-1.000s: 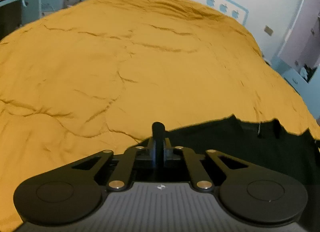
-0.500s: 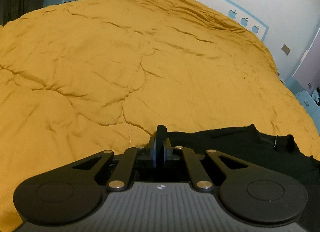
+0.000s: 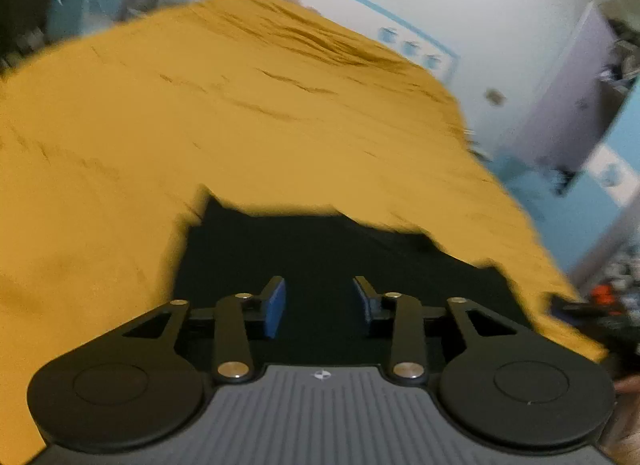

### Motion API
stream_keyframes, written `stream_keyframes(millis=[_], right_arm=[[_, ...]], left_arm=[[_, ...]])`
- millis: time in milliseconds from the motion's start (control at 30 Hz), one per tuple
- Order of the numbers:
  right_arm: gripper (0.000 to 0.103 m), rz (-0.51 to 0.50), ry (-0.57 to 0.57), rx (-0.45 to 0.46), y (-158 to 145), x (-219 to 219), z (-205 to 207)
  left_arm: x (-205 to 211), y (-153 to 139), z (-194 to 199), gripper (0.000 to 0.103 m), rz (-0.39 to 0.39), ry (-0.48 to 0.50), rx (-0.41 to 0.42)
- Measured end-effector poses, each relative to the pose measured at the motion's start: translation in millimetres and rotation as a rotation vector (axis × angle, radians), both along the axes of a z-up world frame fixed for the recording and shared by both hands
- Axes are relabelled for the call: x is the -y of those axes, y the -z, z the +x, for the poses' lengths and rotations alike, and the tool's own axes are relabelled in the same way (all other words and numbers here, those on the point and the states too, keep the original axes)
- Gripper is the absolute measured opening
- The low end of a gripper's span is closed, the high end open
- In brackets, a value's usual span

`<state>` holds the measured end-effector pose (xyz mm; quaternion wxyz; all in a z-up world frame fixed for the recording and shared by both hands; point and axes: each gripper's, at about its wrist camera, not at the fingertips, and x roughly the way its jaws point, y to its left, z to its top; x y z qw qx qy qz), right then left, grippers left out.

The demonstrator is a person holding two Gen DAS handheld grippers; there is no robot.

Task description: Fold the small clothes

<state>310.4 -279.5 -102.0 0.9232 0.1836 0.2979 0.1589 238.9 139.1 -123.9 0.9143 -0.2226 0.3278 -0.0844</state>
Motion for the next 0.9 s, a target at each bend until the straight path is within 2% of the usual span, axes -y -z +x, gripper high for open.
stream_keyframes(millis=[100, 200, 267, 367, 433, 500, 600, 667, 700, 767, 900], right_arm=[[0.049, 0.064, -0.102, -0.049, 18.4, -40.9, -37.6], [0.049, 0.062, -0.157, -0.098, 44.1, -72.8, -63.1], [0.047, 0.074, -0.14, -0.128, 58.2, -74.9, -74.2], [0.045, 0.069, -0.062, -0.111, 61.5, -47.4, -82.7], [0.047, 0.03, 0.025, -0.098, 59.4, -19.1, -88.7], [0.048, 0.015, 0.098, -0.11, 58.7, 16.8, -92.7], [0.048, -0.015, 0.218, -0.127, 57.2, 71.6, -96.0], [0.048, 0.0, 0.259, -0.14, 59.5, 96.2, -97.9], [0.047, 0.039, 0.255, -0.151, 63.2, 104.5, -97.0], [0.045, 0.049, 0.256, -0.164, 70.3, 105.3, -94.4], [0.051, -0.081, 0.244, -0.137, 68.2, 80.8, -96.0]], left_arm=[[35.2, 17.2, -36.3, 0.05, -0.068, 0.059, -0.007], [54.1, 40.1, -47.9, 0.05, -0.077, 0.077, -0.057], [52.0, 50.8, -53.0, 0.047, -0.06, 0.061, -0.071], [32.1, 58.3, -63.3, 0.041, -0.04, 0.012, -0.061], [15.0, 59.4, -70.0, 0.038, -0.066, -0.034, -0.074], [-2.5, 58.9, -81.0, 0.038, -0.074, -0.096, -0.102], [-29.5, 59.1, -101.4, 0.038, -0.061, -0.18, -0.094], [-45.6, 63.3, -113.8, 0.033, -0.079, -0.218, -0.095], [-53.0, 67.0, -116.3, 0.03, -0.104, -0.226, -0.094], [-59.5, 72.5, -116.5, 0.014, -0.119, -0.235, -0.106], [-56.3, 72.3, -112.8, 0.013, -0.104, -0.237, -0.109]])
